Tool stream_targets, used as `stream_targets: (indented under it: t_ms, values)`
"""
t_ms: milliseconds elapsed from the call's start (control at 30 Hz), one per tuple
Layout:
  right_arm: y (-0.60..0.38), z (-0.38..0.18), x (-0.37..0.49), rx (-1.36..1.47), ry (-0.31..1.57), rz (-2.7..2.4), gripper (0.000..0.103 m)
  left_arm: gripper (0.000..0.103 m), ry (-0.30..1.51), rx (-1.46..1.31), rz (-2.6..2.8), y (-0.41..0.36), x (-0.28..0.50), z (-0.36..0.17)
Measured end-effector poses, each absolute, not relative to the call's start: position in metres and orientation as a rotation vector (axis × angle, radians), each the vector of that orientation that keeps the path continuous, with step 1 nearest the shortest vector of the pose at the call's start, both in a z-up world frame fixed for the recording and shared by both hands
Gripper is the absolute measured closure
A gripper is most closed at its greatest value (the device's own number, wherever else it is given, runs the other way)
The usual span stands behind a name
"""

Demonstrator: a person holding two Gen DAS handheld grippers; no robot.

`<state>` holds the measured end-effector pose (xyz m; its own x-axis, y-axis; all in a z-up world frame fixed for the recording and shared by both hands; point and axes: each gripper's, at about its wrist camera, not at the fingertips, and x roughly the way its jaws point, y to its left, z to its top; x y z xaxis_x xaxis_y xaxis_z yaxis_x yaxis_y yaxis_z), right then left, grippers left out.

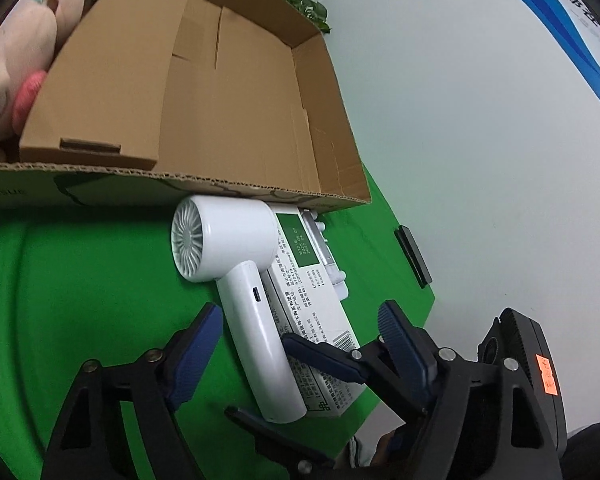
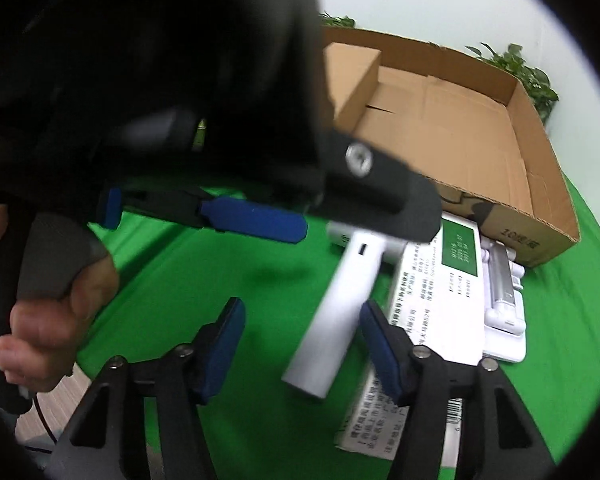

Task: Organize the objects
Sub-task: 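Grasp the white hair dryer by its handle with the left gripper, then lift the hair dryer with the left gripper and lower it into the tray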

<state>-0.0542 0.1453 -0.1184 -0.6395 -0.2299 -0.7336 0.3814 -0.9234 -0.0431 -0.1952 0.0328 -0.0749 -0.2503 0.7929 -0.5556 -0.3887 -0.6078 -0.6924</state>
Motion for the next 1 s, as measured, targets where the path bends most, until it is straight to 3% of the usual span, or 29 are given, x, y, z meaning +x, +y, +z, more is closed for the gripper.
stream_targets:
  t_ms: [100, 367, 633, 700, 1000]
  values:
    - [0.146, -0.121, -0.056, 1.126, 0.281, -2.560, 0.069, 0.025, -0.559, -1.225, 1.909, 0.036, -0.198, -0.081]
    - [0.146, -0.121, -0.039, 1.153, 0.159, -2.485, 0.071, 0.028, -0.579, -1.291, 1.908, 0.034, -0.192, -0.093]
    - [0.148, -0.125, -0.019, 1.200, 0.059, -2.445, 0.071, 0.056, -0.549, -1.379, 1.962, 0.037, -0.170, -0.113]
    - [0.148, -0.127, -0.021, 1.218, 0.015, -2.445, 0.071, 0.070, -0.550, -1.398, 1.994, 0.035, -0.169, -0.114]
    - [0.138, -0.124, -0.023, 1.243, -0.048, -2.492, 0.074, 0.073, -0.470, -1.352, 2.074, 0.044, -0.156, -0.097]
